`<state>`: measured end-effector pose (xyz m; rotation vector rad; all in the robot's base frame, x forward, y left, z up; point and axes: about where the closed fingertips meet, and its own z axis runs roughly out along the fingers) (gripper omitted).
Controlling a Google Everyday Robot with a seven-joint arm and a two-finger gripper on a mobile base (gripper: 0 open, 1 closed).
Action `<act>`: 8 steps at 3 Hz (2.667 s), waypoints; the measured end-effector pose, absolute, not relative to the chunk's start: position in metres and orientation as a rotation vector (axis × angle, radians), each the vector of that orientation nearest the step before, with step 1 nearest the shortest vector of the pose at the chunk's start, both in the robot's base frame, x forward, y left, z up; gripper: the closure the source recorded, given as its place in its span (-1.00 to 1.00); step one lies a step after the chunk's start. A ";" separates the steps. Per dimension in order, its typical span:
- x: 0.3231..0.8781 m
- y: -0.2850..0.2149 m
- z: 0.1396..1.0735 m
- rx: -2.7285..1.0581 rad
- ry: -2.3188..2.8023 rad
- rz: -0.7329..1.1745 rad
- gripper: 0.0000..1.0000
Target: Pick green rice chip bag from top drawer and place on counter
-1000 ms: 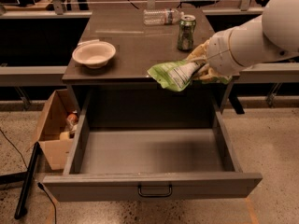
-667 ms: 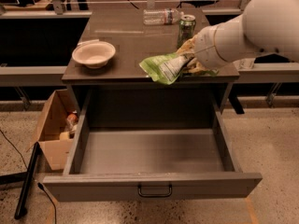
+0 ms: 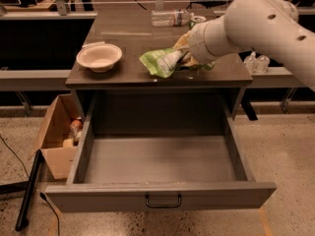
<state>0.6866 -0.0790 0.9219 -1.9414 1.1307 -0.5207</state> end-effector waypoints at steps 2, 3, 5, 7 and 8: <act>0.737 -0.051 0.921 -1.943 1.103 -0.575 0.20; 0.749 -0.037 0.914 -1.958 1.095 -0.571 -0.27; 0.744 -0.039 0.903 -1.984 1.129 -0.554 -1.00; 0.669 -0.133 0.886 -2.001 1.394 -0.525 -1.00; 0.660 -0.136 0.887 -1.998 1.417 -0.523 -1.00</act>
Offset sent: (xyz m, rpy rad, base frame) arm 0.0774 0.0398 0.0011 -0.0422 -0.0615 0.0008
